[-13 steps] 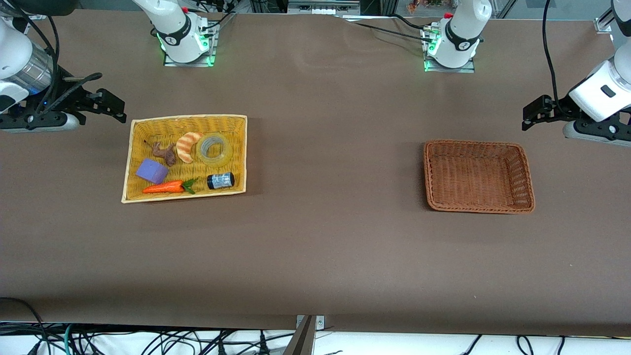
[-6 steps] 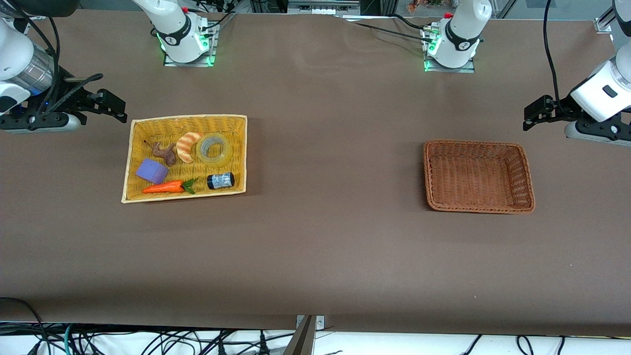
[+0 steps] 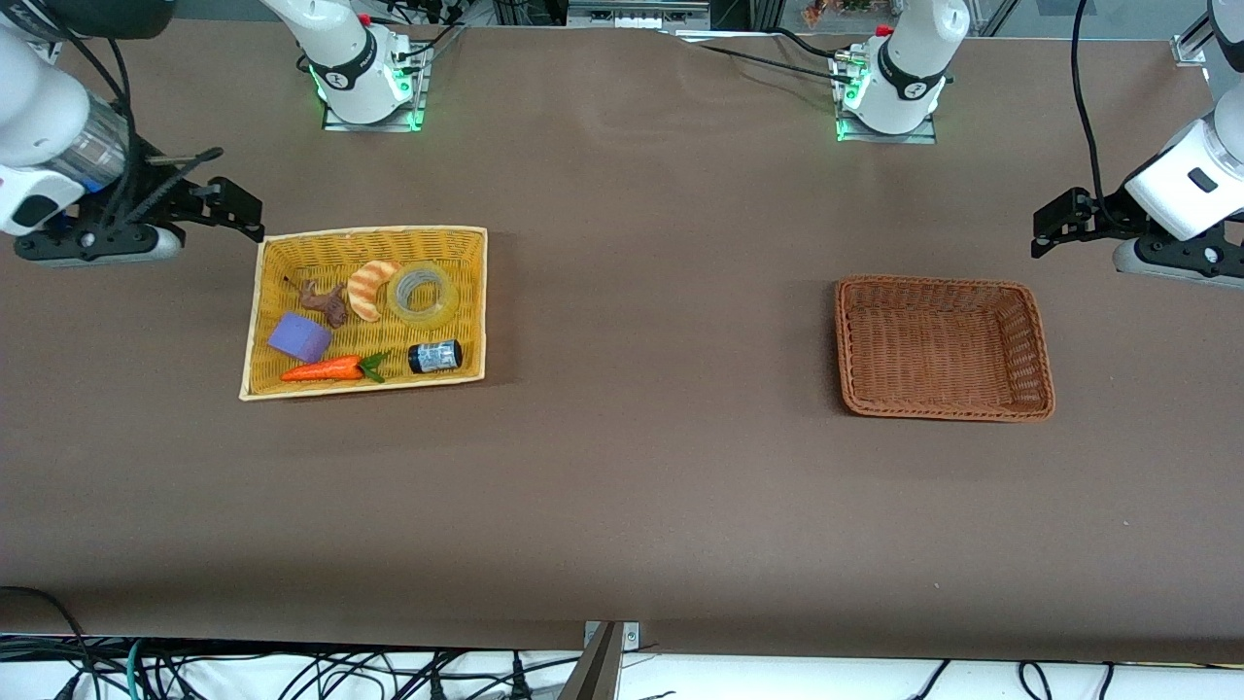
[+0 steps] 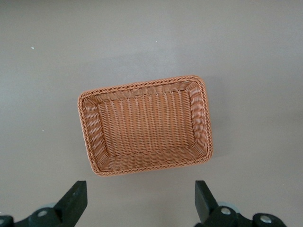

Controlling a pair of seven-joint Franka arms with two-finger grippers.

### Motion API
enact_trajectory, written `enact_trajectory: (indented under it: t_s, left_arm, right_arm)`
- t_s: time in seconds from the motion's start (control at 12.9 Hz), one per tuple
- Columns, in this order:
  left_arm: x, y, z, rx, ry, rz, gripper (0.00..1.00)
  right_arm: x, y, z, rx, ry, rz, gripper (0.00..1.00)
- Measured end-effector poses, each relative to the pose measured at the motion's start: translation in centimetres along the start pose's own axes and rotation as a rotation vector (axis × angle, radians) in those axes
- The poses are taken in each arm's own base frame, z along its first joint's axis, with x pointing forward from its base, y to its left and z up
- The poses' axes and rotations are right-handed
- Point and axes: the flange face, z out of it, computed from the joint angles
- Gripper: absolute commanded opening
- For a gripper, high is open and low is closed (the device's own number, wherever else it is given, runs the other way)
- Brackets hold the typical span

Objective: Transfer tape with both arms
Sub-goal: 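Lower the right gripper onto the clear tape roll in the yellow tray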

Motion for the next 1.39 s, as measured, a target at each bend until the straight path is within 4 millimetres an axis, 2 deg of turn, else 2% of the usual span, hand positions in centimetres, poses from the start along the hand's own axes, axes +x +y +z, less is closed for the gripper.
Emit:
enact_trajectory:
  t_s: [0.15,0.31,0.39,0.62,1.01,1.16,1.32,1.39]
  left_arm:
    - [0.0,0.0,0.0,0.000,0.000,0.000,1.00]
    - [0.0,0.0,0.0,0.000,0.001,0.000,1.00]
    - [0.0,0.0,0.0,0.000,0.001,0.000,1.00]
    - [0.0,0.0,0.0,0.000,0.001,0.000,1.00]
    - [0.0,0.0,0.0,0.000,0.001,0.000,1.00]
    - [0.0,0.0,0.0,0.000,0.001,0.000,1.00]
    - [0.0,0.0,0.0,0.000,0.001,0.000,1.00]
    - [0.0,0.0,0.0,0.000,0.001,0.000,1.00]
  right_arm:
    - [0.9,-1.4,3.2,0.002,-0.009,-0.021,1.00]
    - [1.5,-2.1,8.2,0.006,-0.020,-0.020,1.00]
    - [1.6,-2.3,11.3,0.008,-0.024,-0.016,1.00]
    - [-0.4,-2.6,20.5,0.009,-0.077,-0.015,1.00]
    - [-4.4,-2.1,30.6,0.017,-0.056,-0.010,1.00]
    - [-6.1,-2.1,33.9,0.023,-0.053,-0.011,1.00]
    - [-6.5,-2.2,34.8,0.026,-0.053,-0.014,0.99]
    - [-6.4,-2.3,34.8,0.028,-0.044,-0.016,0.85]
